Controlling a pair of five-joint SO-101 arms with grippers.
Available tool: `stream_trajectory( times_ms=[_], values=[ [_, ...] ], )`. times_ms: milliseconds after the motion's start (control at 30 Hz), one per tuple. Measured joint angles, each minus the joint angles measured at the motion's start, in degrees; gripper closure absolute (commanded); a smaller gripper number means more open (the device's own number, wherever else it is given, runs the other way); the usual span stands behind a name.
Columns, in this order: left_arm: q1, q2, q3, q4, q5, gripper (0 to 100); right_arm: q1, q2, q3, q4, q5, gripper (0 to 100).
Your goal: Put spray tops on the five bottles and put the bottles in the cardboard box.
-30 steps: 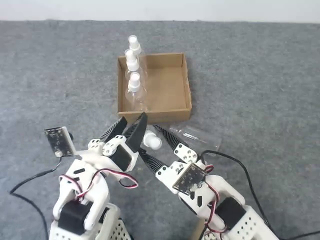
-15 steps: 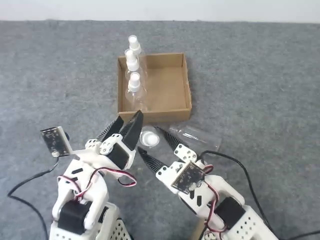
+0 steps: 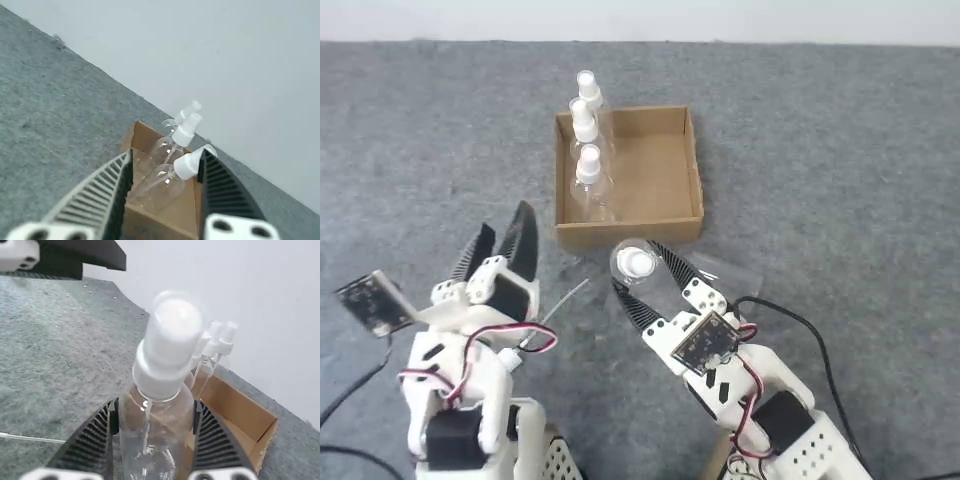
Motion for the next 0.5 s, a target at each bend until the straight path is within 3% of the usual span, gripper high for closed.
stream_trajectory(
  times_ms=[133,333,500],
  values=[
    [-3.3,0.0,1.1,0.0,-1.7,82,0.0,0.0,0.0,0.0,0.0,99.1],
    [-6.0,0.0,5.8,0.0,-3.0,98,0.0,0.0,0.0,0.0,0.0,99.1],
    [-6.4,0.0,8.1,0.0,-3.0,99,0.0,0.0,0.0,0.0,0.0,99.1]
  ],
)
